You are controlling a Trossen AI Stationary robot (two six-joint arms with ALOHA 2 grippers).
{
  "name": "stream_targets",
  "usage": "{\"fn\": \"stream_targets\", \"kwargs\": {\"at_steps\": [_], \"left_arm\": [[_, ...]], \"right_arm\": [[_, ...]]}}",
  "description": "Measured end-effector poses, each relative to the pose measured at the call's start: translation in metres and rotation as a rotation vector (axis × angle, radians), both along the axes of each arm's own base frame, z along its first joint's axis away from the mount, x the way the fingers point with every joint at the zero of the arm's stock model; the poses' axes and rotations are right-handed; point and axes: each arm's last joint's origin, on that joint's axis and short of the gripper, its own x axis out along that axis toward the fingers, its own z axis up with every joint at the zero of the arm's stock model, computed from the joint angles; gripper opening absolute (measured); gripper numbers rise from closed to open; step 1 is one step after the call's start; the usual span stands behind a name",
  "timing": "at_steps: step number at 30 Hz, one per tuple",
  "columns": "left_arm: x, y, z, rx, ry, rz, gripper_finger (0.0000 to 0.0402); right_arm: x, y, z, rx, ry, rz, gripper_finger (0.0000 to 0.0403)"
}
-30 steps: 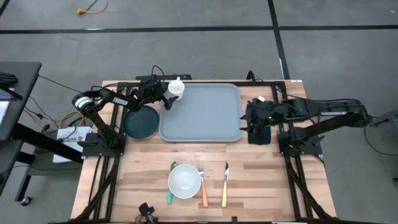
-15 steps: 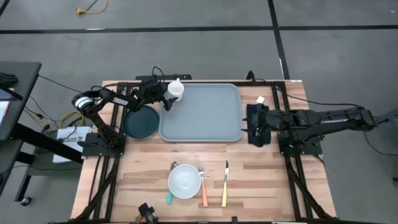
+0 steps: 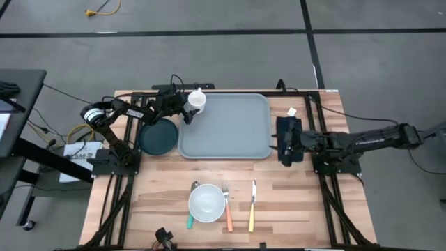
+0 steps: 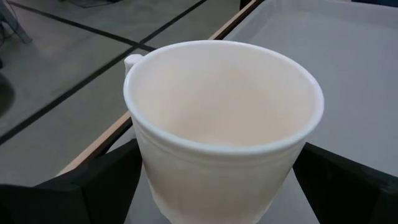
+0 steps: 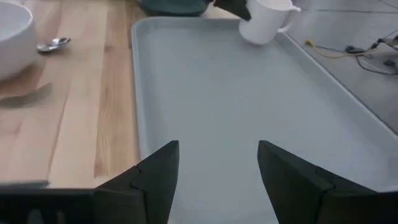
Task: Set up tray
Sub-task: Put the white mug on the gray serving tray
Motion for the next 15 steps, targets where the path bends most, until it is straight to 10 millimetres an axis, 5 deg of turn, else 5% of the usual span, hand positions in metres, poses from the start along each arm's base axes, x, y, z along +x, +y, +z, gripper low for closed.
{"fn": "stream_targets", "kwargs": {"at_steps": [10, 15], "left_arm": [[0.000, 0.000, 0.000, -0.004, -0.004, -0.001, 0.0372], [0.000, 0.000, 0.000, -0.004, -0.004, -0.002, 0.0372]], "right_arm": [[-0.015, 0.000, -0.044, -0.005, -0.048, 0.007, 0.0211], [-0.016, 0.000, -0.047, 0.009, -0.049, 0.001, 0.0211]]}}
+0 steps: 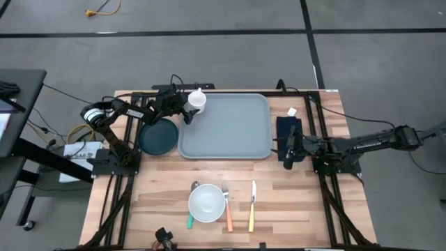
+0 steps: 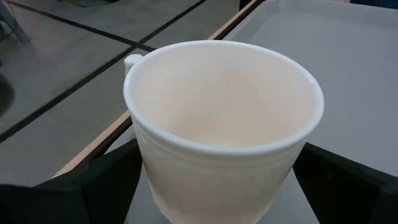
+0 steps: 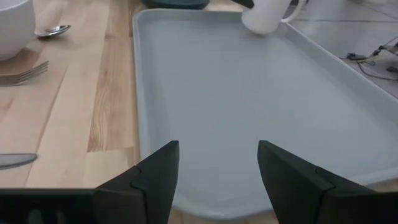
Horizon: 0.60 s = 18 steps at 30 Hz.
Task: Set up tray
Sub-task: Put the white mug on the gray serving tray
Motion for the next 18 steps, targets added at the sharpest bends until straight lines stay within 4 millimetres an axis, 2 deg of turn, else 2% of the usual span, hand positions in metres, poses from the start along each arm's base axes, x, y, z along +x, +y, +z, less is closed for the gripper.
{"fn": "stream_targets", "kwargs": {"at_steps": [18], "left_arm": [[-0.0001, -0.0002, -0.0004, -0.004, 0.004, -0.001, 0.0372]], "right_arm": [[-0.0003, 0.0000, -0.0007, 0.039, -0.006, -0.018, 0.0211]]}}
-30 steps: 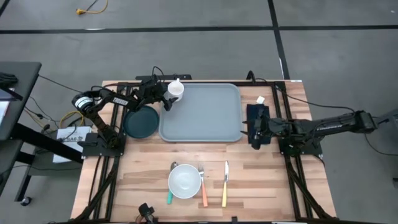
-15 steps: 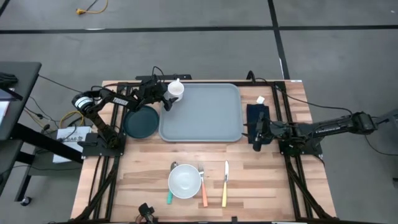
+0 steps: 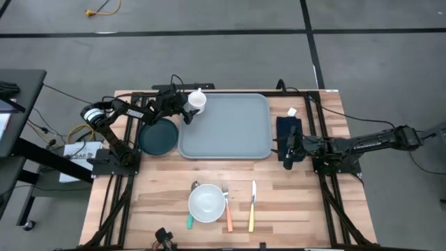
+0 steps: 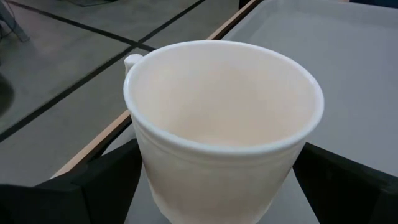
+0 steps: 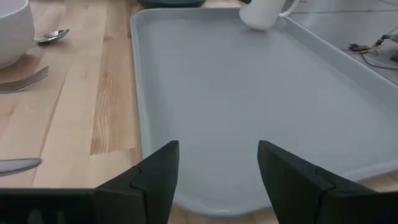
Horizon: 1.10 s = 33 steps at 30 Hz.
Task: Set up tray
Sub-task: Put the white mug on the gray serving tray
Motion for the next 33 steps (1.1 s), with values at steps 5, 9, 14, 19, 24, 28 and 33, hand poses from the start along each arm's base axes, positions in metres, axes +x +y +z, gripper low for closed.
{"fn": "stream_targets", "kwargs": {"at_steps": [5, 9, 14, 19, 24, 28, 33], "left_arm": [[-0.0002, -0.0004, -0.0008, -0.008, 0.006, 0.000, 0.0372], [-0.0003, -0.0003, -0.0008, -0.008, 0.006, 0.001, 0.0372], [-0.0003, -0.0004, -0.0009, -0.008, 0.007, 0.001, 0.0372], [-0.0005, -0.0005, -0.0015, -0.013, 0.012, 0.001, 0.0372], [-0.0007, -0.0008, -0.0021, -0.012, 0.020, -0.003, 0.0372], [-0.0007, -0.0008, -0.0022, -0.013, 0.021, -0.003, 0.0372], [-0.0008, -0.0006, -0.0021, -0.011, 0.024, 0.002, 0.0372]], "right_arm": [[0.0000, 0.0000, 0.0000, 0.000, 0.000, 0.000, 0.0211], [-0.0001, 0.0000, -0.0002, 0.000, 0.001, 0.000, 0.0211], [-0.0001, 0.0000, -0.0003, 0.000, 0.001, 0.000, 0.0211], [-0.0001, 0.0000, -0.0003, 0.000, 0.001, 0.000, 0.0211], [-0.0001, 0.0000, -0.0004, 0.000, 0.002, 0.000, 0.0211], [-0.0001, 0.0000, -0.0004, 0.000, 0.002, 0.000, 0.0211], [-0.0001, 0.0000, -0.0004, 0.000, 0.002, 0.000, 0.0211]]}}
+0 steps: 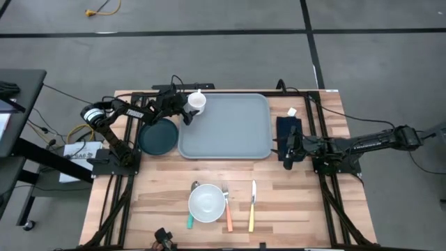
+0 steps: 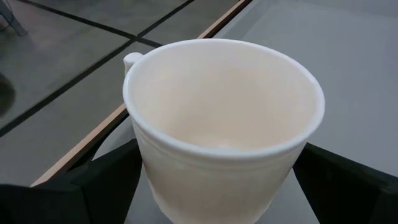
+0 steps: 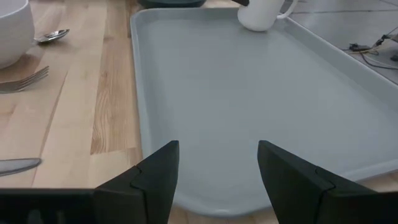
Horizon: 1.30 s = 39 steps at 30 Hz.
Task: Set up tray
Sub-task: Put the white mug on the gray serving tray
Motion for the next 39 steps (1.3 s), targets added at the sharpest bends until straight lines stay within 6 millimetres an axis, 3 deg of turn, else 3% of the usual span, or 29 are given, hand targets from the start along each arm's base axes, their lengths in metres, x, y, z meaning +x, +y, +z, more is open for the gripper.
{"fn": "stream_targets", "kwargs": {"at_steps": [39], "left_arm": [[0.0001, -0.0003, -0.0002, -0.018, -0.010, 0.002, 0.0399]], "right_arm": [[-0.0001, 0.0000, -0.0002, 0.000, 0.001, 0.000, 0.0211]]}}
